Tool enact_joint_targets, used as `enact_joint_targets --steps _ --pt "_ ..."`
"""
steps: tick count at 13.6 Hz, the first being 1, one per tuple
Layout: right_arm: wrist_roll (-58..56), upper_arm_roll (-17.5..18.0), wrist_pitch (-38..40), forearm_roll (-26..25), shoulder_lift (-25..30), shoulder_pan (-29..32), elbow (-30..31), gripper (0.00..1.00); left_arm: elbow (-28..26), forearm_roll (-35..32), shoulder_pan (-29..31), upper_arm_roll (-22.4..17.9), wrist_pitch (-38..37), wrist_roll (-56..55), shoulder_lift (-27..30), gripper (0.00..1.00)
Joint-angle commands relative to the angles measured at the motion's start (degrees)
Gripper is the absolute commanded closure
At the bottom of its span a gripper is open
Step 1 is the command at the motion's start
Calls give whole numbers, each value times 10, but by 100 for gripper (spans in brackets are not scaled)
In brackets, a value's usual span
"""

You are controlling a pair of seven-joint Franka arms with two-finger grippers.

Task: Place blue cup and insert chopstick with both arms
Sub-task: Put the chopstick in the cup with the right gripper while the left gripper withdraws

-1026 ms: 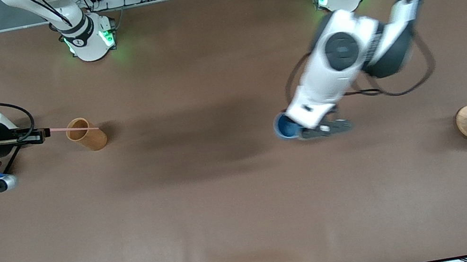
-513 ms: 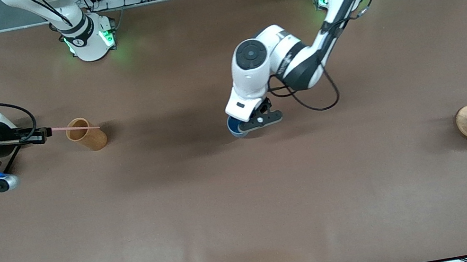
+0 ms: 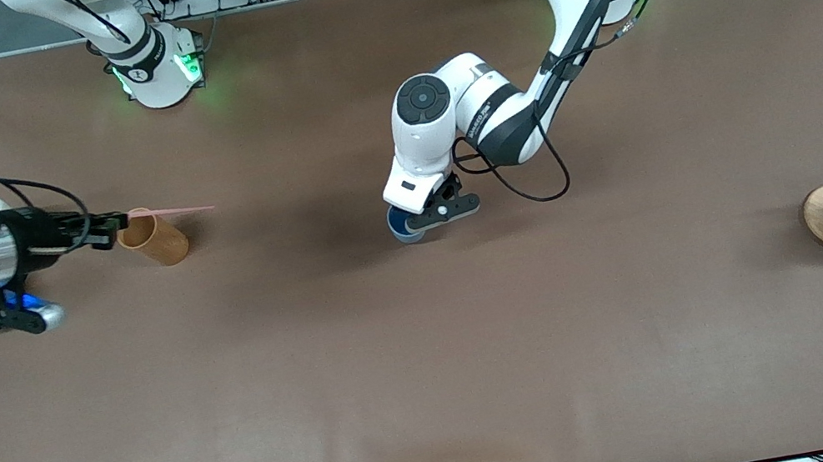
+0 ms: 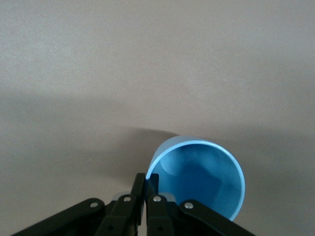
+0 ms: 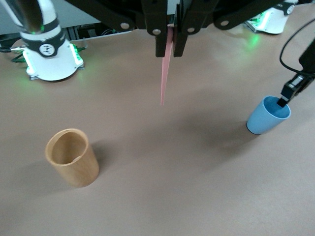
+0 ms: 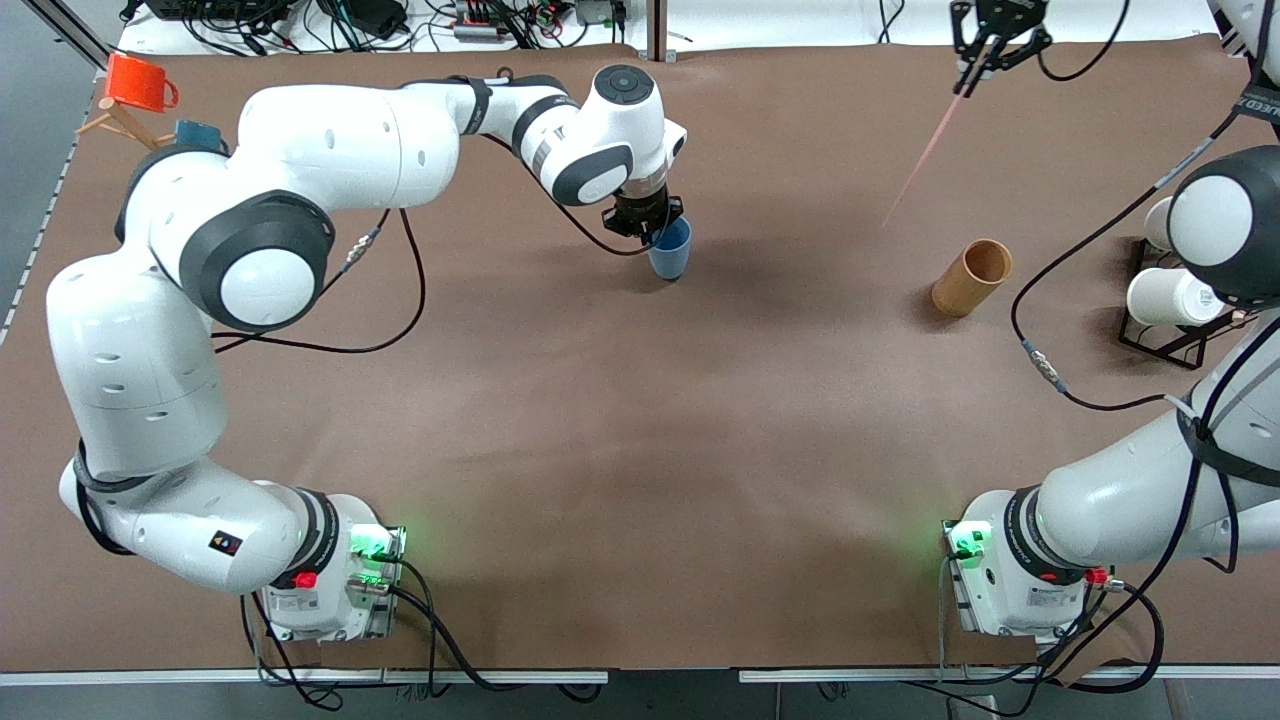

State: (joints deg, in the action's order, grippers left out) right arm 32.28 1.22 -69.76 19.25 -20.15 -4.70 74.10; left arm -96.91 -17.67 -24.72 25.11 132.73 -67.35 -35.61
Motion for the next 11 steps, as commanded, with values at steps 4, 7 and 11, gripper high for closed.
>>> enact_joint_targets --steps 4,7,11 --pt "162 -1 -79 50 11 -93 35 100 13 -13 16 -6 -26 -17 54 0" --pt "240 -1 -149 72 12 -142 55 100 13 -8 49 -2 -75 -7 123 0" --pt "341 -1 -269 73 10 -213 85 100 15 16 108 0 -120 56 192 0"
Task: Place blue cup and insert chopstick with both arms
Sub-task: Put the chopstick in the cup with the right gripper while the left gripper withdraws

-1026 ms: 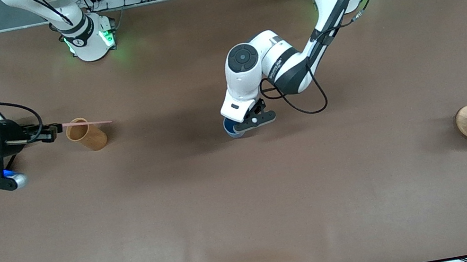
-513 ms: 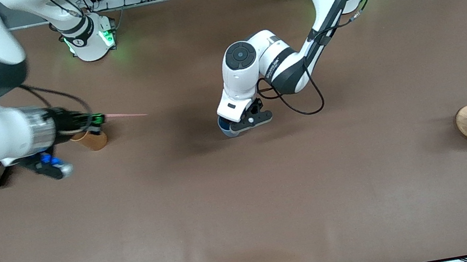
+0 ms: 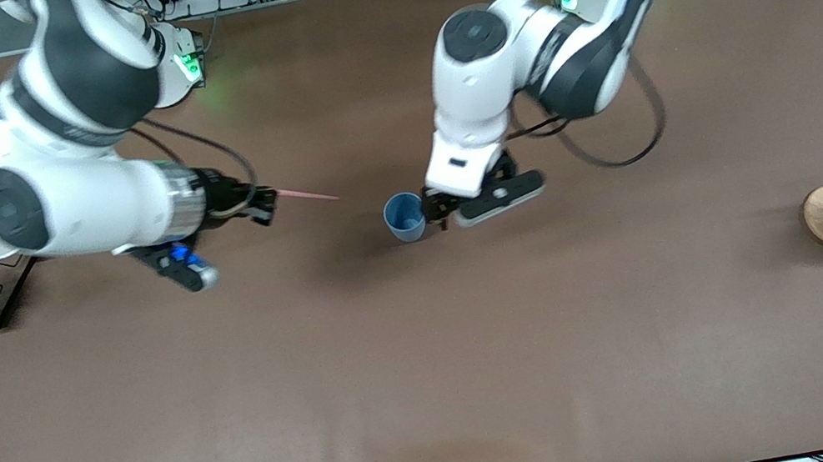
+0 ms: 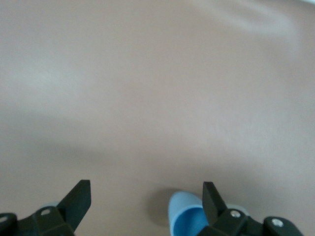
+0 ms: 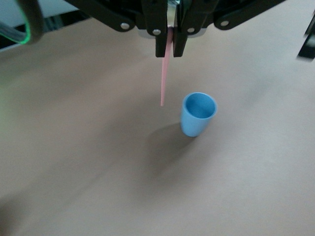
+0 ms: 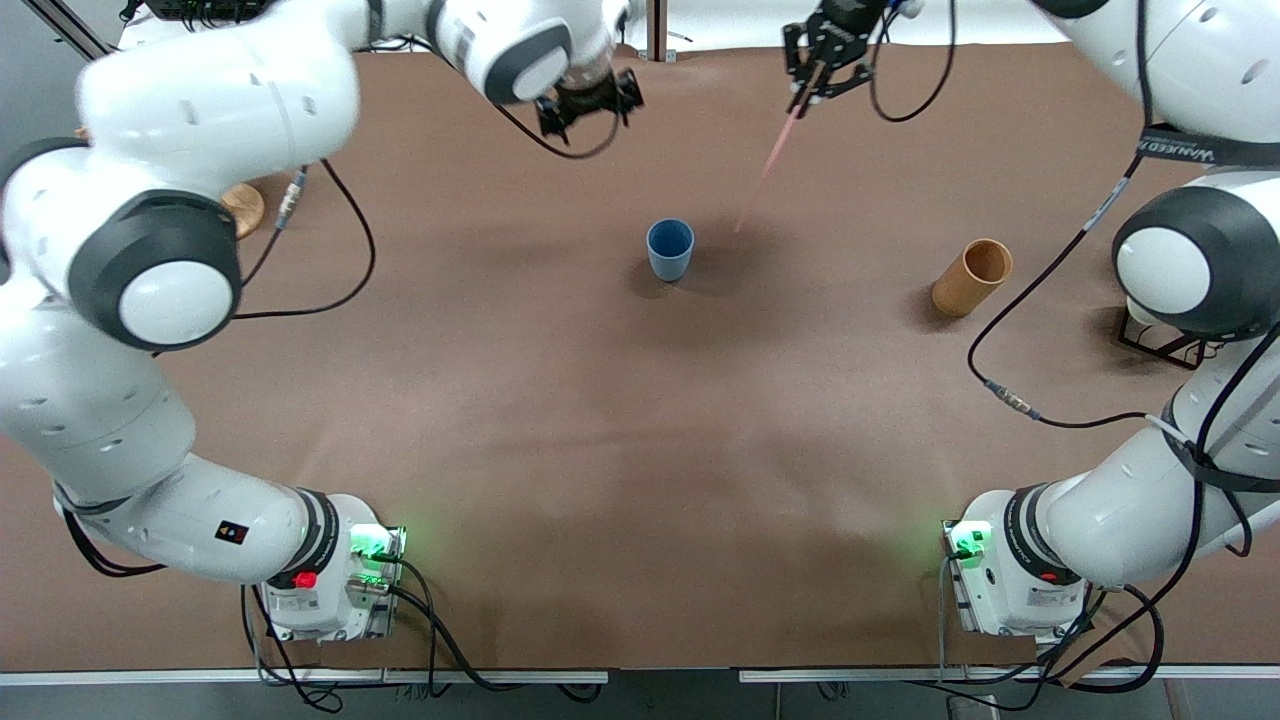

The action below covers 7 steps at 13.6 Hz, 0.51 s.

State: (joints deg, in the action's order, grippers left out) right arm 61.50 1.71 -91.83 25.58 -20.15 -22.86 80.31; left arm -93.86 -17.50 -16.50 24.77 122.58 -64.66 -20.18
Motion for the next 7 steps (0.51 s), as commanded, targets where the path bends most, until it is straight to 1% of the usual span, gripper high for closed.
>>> enact_joint_targets --steps 1,3,5,7 --pt "67 -7 -71 9 7 -45 25 100 -11 30 44 4 -32 54 53 0" --pt "78 -7 -84 1 4 -64 26 100 2 54 77 4 -75 114 78 0" --pt "103 -7 -124 -2 4 -77 36 100 23 82 109 3 -131 177 99 0" --pt "113 -8 -154 -15 2 -102 53 100 45 85 142 4 -179 222 109 0"
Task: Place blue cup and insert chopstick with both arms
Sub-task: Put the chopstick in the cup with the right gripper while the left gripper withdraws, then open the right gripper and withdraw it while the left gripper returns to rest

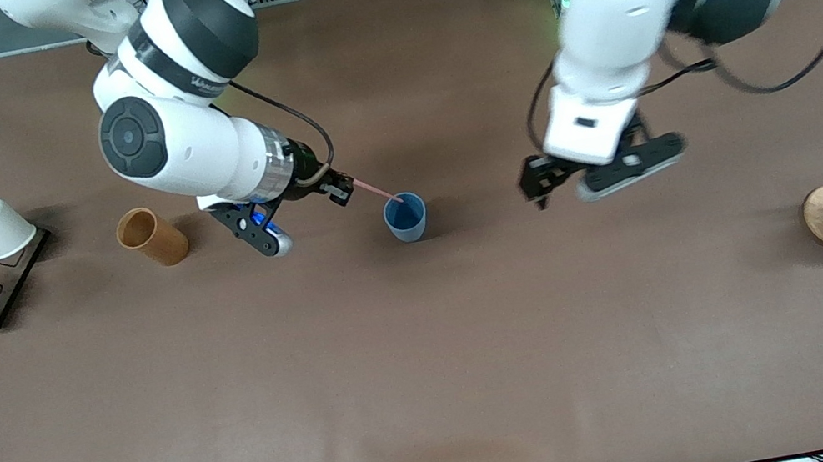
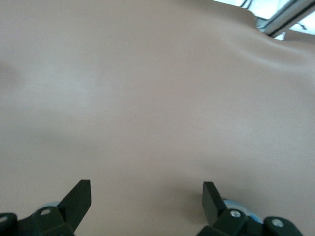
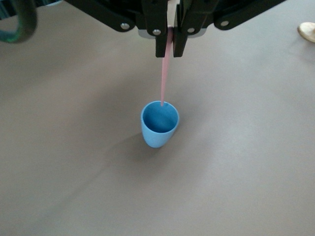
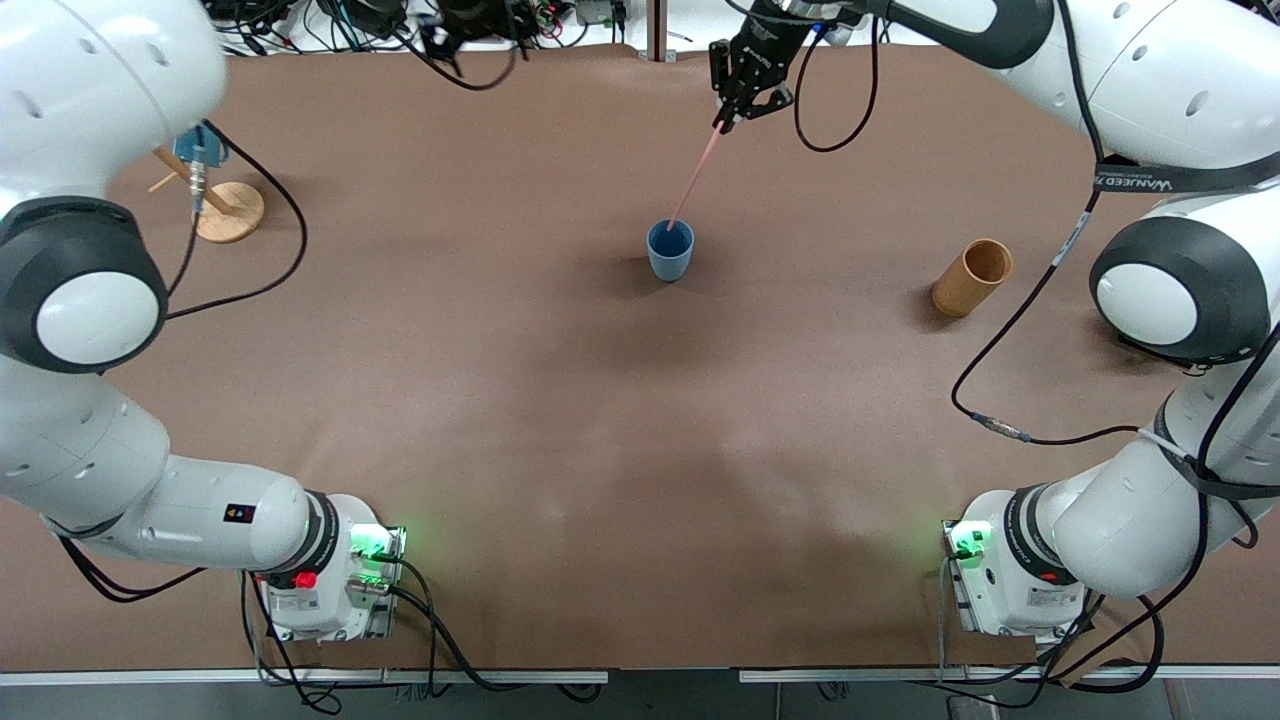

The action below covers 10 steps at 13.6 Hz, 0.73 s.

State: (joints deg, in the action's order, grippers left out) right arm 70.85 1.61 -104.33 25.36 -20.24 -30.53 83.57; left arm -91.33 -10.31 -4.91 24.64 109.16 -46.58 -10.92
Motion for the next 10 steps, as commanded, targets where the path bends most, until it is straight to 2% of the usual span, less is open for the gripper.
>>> enact_joint_targets --steps 1,2,5,6,7,10 --pt "20 -7 -43 -40 4 -36 33 100 31 14 38 5 -63 65 19 0" --pt "21 -6 -49 -61 5 -42 38 100 39 14 50 4 -80 89 20 0" --pt "22 -6 -54 -67 0 -42 39 100 47 22 95 4 -110 173 35 0" --pt "24 -6 -59 -67 -4 -43 39 70 47 38 117 2 -115 204 40 0" --pt "44 -6 -61 -66 -6 -44 38 3 43 59 130 -4 -116 240 54 0" --pt "88 -7 -56 -67 -10 -44 31 0 39 78 127 -51 -148 294 68 0"
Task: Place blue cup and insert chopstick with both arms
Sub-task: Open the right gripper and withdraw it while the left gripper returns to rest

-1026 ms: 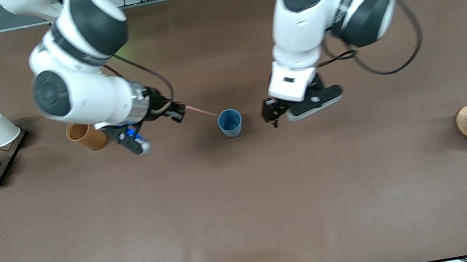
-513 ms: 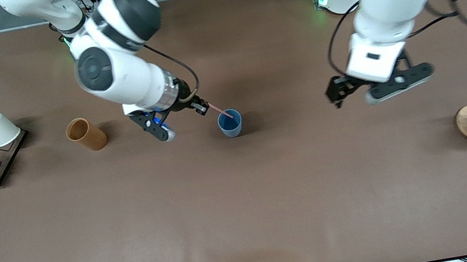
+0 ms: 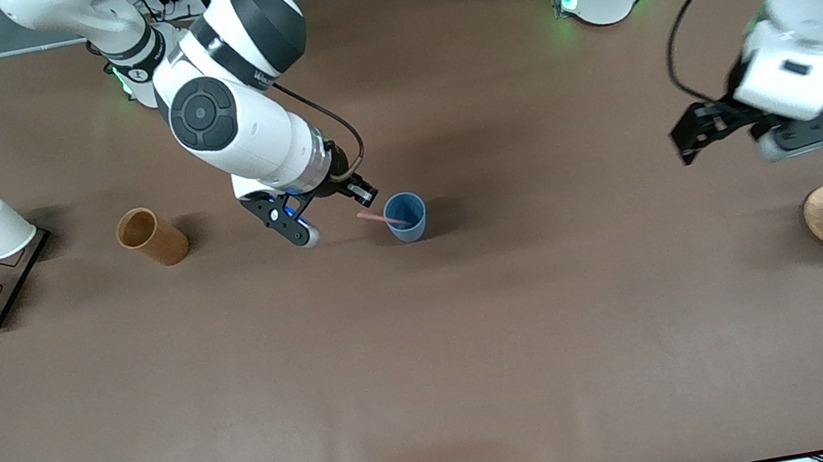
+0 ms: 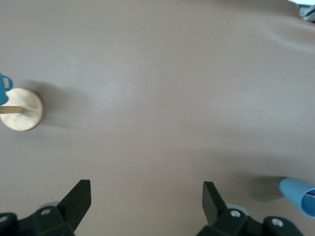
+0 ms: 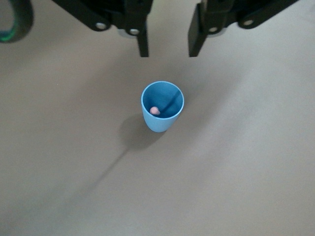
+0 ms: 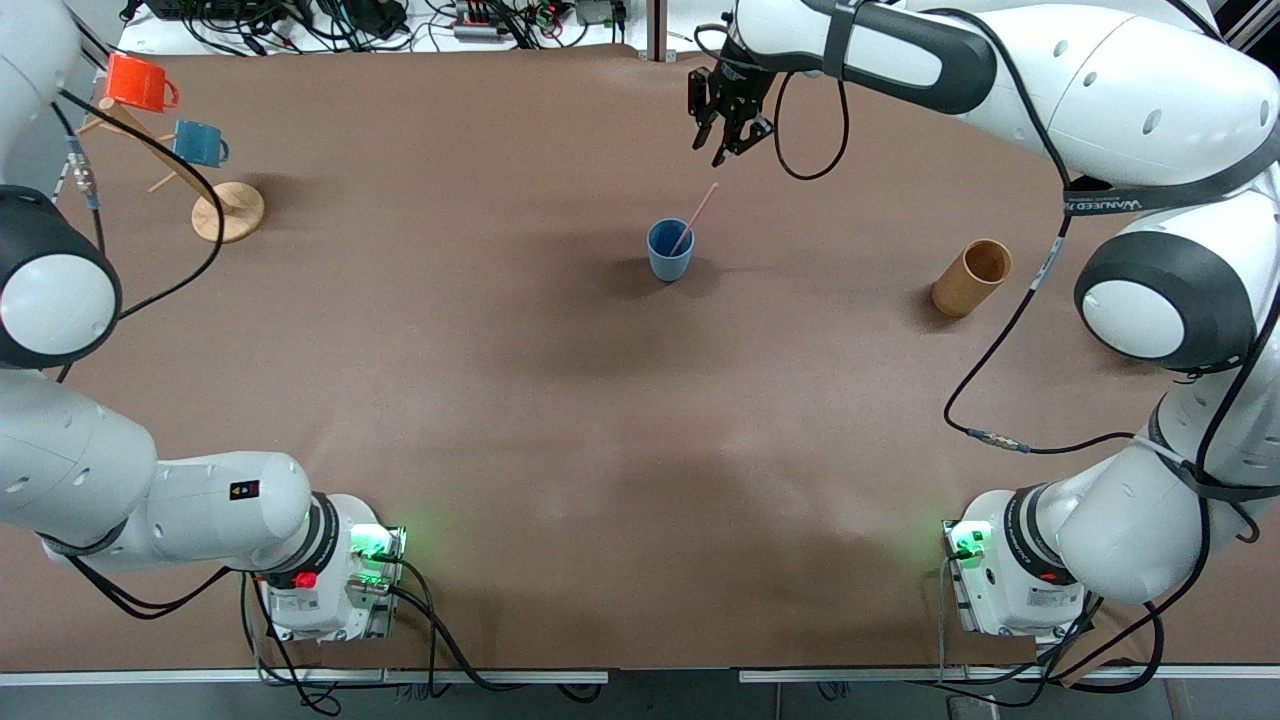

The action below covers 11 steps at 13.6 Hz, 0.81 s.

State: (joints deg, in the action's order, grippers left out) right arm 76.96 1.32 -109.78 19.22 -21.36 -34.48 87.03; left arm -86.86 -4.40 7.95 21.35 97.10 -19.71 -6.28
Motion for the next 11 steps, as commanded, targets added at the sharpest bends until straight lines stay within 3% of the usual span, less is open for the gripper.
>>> enact_joint_targets --steps 1,5,8,11 --pt "23 -7 6 -5 5 5 -12 0 -7 19 -4 -32 -44 27 27 0" --pt "22 -6 198 3 4 90 -124 0 -9 21 -43 -116 -94 86 50 0" --pt "-9 -5 263 -18 9 129 -153 0 -38 67 -62 -179 -97 125 80 0" --pt "-209 -3 336 -18 24 200 -166 0 -52 82 -77 -192 -97 122 100 0"
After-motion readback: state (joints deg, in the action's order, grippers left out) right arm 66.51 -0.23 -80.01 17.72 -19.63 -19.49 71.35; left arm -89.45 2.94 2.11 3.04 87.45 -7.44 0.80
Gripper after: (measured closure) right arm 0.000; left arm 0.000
